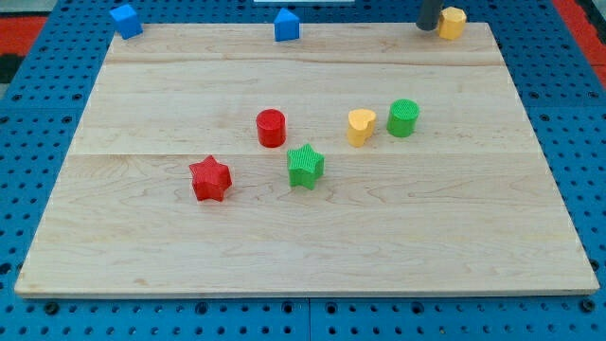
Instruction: Point your arm below the blue triangle
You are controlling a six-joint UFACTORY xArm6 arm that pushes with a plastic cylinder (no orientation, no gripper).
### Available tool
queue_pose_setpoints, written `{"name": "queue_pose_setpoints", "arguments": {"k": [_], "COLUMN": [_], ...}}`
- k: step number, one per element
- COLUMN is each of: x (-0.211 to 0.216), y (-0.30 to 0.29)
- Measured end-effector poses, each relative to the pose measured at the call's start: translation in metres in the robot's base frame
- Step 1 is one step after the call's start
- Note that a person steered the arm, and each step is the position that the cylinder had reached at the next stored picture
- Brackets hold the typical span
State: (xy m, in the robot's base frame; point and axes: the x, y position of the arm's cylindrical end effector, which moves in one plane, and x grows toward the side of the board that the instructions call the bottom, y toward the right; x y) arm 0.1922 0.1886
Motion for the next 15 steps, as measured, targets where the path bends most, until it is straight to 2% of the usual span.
{"name": "queue_pose_setpoints", "arguments": {"k": [2, 4, 7, 9, 15], "x": [0.0, 0.004, 0.069, 0.072, 0.072], "y": [0.029, -0.007, -0.076, -0.105, -0.13]}}
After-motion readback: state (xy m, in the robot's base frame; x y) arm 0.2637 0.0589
